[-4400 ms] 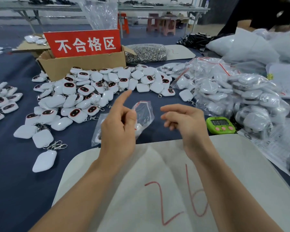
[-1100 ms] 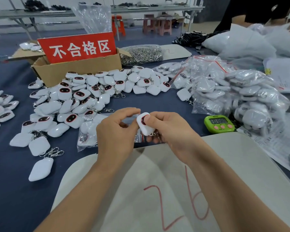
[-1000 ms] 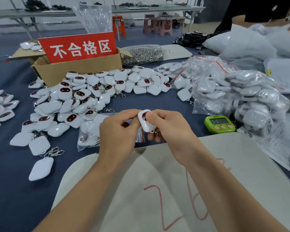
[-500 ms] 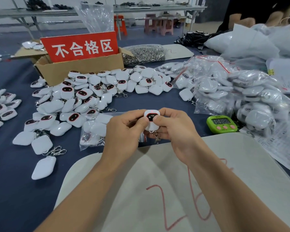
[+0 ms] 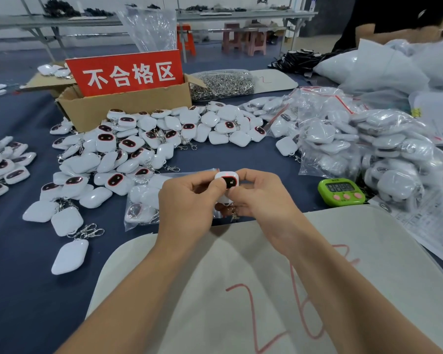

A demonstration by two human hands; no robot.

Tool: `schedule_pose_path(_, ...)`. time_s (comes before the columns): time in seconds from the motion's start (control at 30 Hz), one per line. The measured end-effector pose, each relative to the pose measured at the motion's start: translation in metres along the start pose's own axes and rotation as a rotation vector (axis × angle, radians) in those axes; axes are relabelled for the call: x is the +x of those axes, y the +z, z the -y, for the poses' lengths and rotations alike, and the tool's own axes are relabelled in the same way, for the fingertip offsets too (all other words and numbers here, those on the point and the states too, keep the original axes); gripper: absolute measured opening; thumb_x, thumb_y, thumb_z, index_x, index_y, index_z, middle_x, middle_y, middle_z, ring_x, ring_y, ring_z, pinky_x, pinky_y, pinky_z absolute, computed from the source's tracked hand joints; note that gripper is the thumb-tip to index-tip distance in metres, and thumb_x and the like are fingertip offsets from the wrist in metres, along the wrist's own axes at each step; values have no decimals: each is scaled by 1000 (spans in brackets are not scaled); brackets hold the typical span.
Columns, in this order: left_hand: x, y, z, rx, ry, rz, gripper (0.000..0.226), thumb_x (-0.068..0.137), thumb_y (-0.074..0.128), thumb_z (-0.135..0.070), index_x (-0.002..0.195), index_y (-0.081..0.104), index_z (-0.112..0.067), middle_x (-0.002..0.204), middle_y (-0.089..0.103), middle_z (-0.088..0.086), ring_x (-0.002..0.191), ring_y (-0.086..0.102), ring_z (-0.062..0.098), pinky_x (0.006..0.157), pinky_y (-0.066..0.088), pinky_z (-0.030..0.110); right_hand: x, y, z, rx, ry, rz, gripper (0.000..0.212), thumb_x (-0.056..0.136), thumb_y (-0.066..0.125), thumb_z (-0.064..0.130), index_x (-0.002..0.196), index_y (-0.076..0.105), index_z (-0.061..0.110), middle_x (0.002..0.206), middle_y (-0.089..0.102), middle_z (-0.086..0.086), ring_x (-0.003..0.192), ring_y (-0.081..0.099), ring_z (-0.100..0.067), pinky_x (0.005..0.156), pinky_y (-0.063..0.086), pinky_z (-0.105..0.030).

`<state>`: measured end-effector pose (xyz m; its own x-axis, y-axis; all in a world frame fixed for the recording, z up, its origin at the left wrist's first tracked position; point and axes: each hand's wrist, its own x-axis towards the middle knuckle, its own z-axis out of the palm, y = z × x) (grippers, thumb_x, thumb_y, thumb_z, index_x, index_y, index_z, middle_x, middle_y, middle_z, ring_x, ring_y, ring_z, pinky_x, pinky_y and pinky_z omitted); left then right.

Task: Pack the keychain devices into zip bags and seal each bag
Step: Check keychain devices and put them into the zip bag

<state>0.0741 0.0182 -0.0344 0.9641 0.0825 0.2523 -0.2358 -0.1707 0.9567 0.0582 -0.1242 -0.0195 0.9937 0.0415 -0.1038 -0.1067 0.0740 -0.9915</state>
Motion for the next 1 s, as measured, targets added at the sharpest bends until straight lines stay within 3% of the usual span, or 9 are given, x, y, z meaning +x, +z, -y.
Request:
schedule_pose_path(0.1, -2, 0, -2, 16, 12, 12, 16, 76, 73, -49, 85, 82, -40, 89, 79, -15, 88, 75, 12, 85, 60, 37, -1, 0, 0, -24, -13, -5, 16, 91, 65, -7, 103, 70, 1, 88, 78, -16, 75, 73, -25, 82, 62, -46)
schedule_pose_path(0.17, -3, 1, -3, 17, 31, 20, 19, 72, 69, -56, 83, 80, -45, 87, 79, -11, 87, 74, 16, 81, 59, 34, -2, 0, 1, -26, -14, -24, 18, 88, 64, -10, 100, 70, 1, 81, 76, -14, 67, 69, -22, 68, 60, -36)
schedule_pose_path(0.3, -4, 3, -2, 49, 54, 20, 15, 71, 67, -55, 79, 78, -51, 84, 78, -18, 85, 74, 6, 77, 57, 23, -1, -2, 1, -76, -16, -75, 19, 84, 63, -11, 95, 71, 2, 67, 69, -10, 53, 56, -18, 52, 49, -23)
schedule_pose_path(0.4, -4, 3, 0, 53, 59, 0, 16, 78, 75, -41, 94, 79, -44, 95, 77, -22, 91, 73, 1, 87, 59, 29, -1, -1, 1, -149, -43, -93, 16, 87, 68, -2, 92, 75, 11, 65, 71, -3, 53, 57, -14, 55, 49, -24)
schedule_pose_path(0.53, -5, 1, 1, 62, 90, 7, 33, 81, 77, -26, 104, 77, -50, 104, 76, -27, 98, 72, -1, 93, 56, 31, -2, -1, -1, -436, -170, -208, 16, 89, 72, 14, 88, 78, 30, 71, 76, 9, 65, 69, -17, 65, 55, -34)
schedule_pose_path(0.67, -4, -1, 3, 125, 94, 10, 29, 85, 82, -24, 95, 78, -50, 90, 77, -25, 87, 74, -1, 86, 58, 25, -1, -2, -1, -500, -331, -353, 33, 80, 73, 1, 80, 75, 33, 73, 72, 21, 64, 66, -1, 58, 48, -10)
schedule_pose_path(0.83, -4, 1, 6, 220, 21, -19, 27, 83, 83, -13, 105, 81, -28, 89, 77, -23, 84, 73, -2, 91, 59, 35, 4, -5, -1, -434, -400, -404, 35, 77, 72, -6, 77, 74, 29, 73, 73, 19, 70, 70, -2, 69, 51, -10)
schedule_pose_path(0.9, -5, 2, 6, 249, 39, -23, 34, 84, 82, -13, 111, 79, -33, 91, 77, -24, 83, 71, -5, 88, 58, 30, 5, -6, -1, -404, -382, -394, 36, 78, 74, -4, 76, 74, 31, 73, 74, 19, 70, 70, -2, 70, 51, -10)
schedule_pose_path(1.0, -9, 0, 4, 251, 94, 3, 63, 80, 81, -7, 124, 69, -50, 98, 73, -28, 85, 69, -6, 73, 52, 9, 6, -8, -2, -264, -301, -386, 28, 81, 76, 2, 79, 75, 30, 75, 76, 11, 69, 71, -4, 71, 55, -19)
